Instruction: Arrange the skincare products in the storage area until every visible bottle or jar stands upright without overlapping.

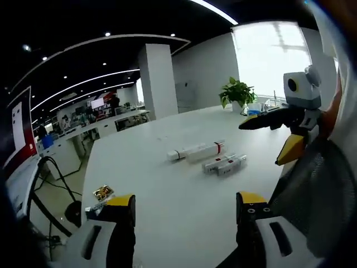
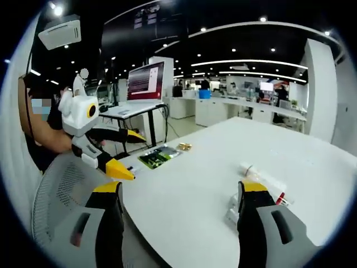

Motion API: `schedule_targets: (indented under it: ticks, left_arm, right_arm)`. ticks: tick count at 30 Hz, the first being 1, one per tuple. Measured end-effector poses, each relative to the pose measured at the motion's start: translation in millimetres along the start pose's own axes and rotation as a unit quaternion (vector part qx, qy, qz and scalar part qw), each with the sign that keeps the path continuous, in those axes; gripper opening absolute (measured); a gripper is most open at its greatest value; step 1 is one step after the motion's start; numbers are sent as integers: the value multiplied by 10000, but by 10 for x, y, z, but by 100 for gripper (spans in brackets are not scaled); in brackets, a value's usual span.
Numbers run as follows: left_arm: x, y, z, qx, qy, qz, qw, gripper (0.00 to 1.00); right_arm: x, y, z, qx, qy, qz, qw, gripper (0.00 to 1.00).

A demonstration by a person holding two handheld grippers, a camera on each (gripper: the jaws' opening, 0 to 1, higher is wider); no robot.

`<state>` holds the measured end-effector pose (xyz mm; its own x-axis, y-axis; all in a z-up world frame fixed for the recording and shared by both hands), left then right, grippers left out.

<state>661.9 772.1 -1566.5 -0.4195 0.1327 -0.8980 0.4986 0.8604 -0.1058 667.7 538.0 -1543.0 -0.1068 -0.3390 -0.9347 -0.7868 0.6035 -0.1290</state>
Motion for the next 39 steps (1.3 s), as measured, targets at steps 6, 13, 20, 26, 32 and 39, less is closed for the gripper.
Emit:
schedule_targets:
  ticks: [6, 13, 20, 26, 32, 39]
  left_arm:
    - [15, -32, -8, 49, 5, 124, 9999, 75]
    - [23, -41, -8, 56, 38, 129, 9999, 75]
    - [4, -34, -11, 94, -39, 73, 9999, 73]
    - [-6, -22, -21, -33, -86, 132, 9999, 73]
    - [14, -35, -11, 15, 3, 139, 9999, 73]
    - [34, 0, -11, -169, 78, 193, 9996, 70]
  right_arm:
    - [2, 12, 8, -18, 33, -8, 10000, 80]
    - [4, 8, 4, 0, 29, -17, 10000, 80]
    - [2, 12, 6, -42, 10, 31, 10000, 80]
    - [7, 19, 5, -29, 39, -60, 10000, 79]
    - [53, 54, 44, -120, 285, -109, 9995, 78]
    - [69, 96, 58, -311, 337, -84, 9989, 76]
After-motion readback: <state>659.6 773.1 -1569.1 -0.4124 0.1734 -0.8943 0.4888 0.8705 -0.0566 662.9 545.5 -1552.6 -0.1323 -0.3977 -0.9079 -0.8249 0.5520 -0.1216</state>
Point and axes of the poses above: the point that each gripper's makers call its tool centre point, and the gripper's own axes: z roughly forward along the fingers, y roughly to its left, x roughly out of its underside, the point moved 9 cm from there along -z, roughly backward along the fingers, and after that the axes turned 9 degrees about -z, right-handed, at the moved point
